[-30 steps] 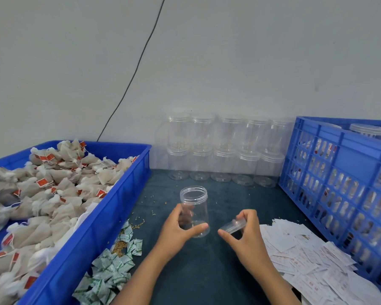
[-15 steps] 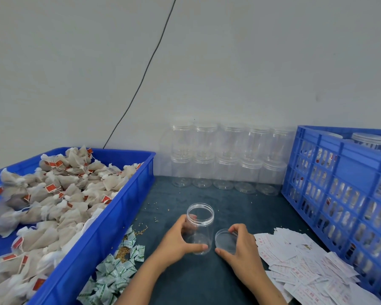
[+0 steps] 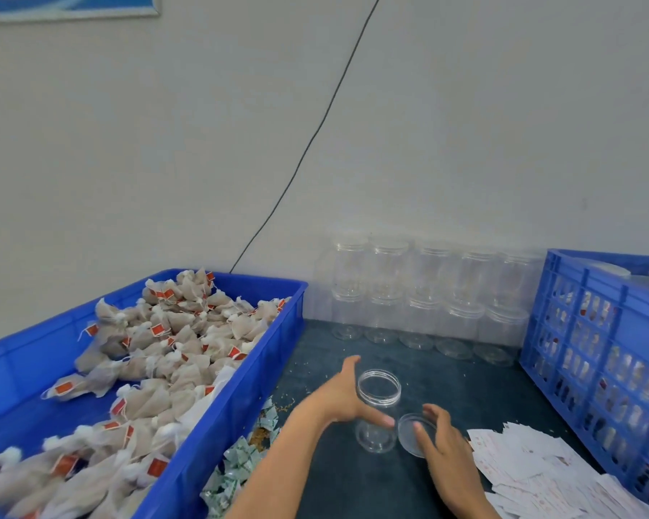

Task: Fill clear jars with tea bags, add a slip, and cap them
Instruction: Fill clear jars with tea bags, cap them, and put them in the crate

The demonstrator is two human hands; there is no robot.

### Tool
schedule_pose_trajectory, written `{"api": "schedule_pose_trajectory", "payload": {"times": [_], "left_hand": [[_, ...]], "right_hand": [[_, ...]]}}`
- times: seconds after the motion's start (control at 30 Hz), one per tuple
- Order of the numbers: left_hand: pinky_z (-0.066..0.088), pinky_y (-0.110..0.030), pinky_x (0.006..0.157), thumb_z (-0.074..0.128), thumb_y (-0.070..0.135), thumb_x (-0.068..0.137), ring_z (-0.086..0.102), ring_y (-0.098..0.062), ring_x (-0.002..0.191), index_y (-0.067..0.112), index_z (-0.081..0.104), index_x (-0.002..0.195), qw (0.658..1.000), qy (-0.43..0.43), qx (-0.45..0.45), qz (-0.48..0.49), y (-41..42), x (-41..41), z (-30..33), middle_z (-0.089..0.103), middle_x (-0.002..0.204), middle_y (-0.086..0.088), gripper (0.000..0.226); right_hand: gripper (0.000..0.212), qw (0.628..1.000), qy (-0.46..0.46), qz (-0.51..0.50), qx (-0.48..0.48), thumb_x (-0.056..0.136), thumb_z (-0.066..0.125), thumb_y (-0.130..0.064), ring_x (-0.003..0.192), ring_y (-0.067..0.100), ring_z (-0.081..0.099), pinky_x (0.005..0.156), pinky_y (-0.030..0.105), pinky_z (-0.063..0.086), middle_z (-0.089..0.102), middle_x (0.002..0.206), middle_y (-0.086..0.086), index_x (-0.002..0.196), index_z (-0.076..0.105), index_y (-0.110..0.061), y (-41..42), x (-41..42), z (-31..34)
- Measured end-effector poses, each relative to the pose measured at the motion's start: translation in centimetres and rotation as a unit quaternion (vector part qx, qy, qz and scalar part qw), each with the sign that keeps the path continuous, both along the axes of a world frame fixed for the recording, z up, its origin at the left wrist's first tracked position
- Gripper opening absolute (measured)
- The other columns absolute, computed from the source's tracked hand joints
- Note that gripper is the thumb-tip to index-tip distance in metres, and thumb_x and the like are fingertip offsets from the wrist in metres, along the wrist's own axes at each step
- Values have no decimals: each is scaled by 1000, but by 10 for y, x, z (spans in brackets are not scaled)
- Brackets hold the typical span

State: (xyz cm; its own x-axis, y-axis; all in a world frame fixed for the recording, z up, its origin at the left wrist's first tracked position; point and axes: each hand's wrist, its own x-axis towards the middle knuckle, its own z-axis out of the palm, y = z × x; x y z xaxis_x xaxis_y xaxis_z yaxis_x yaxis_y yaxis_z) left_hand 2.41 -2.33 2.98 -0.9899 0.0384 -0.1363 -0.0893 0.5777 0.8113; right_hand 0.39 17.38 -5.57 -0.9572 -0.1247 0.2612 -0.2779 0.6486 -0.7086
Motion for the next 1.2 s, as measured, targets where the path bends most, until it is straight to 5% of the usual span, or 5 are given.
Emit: {"api": "schedule_pose_trajectory", "payload": {"times": [0.33, 0.57, 0.7, 1.03, 1.2], "left_hand": [[46, -25, 69, 62, -11, 82, 55, -20, 96, 7, 55, 125, 980, 120, -26, 157, -70, -17, 92, 61, 124, -14, 47], [53, -37, 92, 67, -4, 81, 61, -20, 102, 17, 60, 104, 950, 84, -135, 270, -182, 10, 60, 64, 115, -7, 32], [51, -36, 93, 70, -2, 80, 59, -24, 107, 19, 60, 100, 946, 19, -110, 304, -224, 27, 28, 62, 120, -9, 31], [54, -33, 89, 74, 19, 84, 60, -19, 106, 22, 56, 120, 940, 8, -208, 269, -251, 17, 8, 60, 126, -4, 40], [39, -41, 106, 66, 57, 81, 37, -31, 134, 21, 35, 143, 933, -66, -285, 211, -245, 27, -15, 38, 147, -11, 78]], "right_hand": [[28, 995, -34, 4, -97, 97, 53, -21, 116, 22, 54, 104, 39, 37, 57, 128, 3, 124, 46, -24, 0, -2, -2], [25, 974, 12, 10, -227, 95, 48, 4, 112, 22, 56, 90, 10, 41, 61, 119, 13, 113, 56, -11, -2, 2, 16], [31, 958, 78, 18, -277, 95, 44, 8, 98, -3, 60, 84, 4, 41, 66, 109, 6, 105, 60, -16, -17, 7, 61], [31, 949, 91, 130, -273, 94, 46, 5, 95, 5, 60, 78, 8, 42, 67, 99, -5, 99, 60, -22, -114, 17, 132], [33, 951, 72, 157, -256, 93, 45, 6, 97, 5, 60, 82, 16, 44, 66, 99, -6, 97, 60, -23, -157, 25, 131]]}}
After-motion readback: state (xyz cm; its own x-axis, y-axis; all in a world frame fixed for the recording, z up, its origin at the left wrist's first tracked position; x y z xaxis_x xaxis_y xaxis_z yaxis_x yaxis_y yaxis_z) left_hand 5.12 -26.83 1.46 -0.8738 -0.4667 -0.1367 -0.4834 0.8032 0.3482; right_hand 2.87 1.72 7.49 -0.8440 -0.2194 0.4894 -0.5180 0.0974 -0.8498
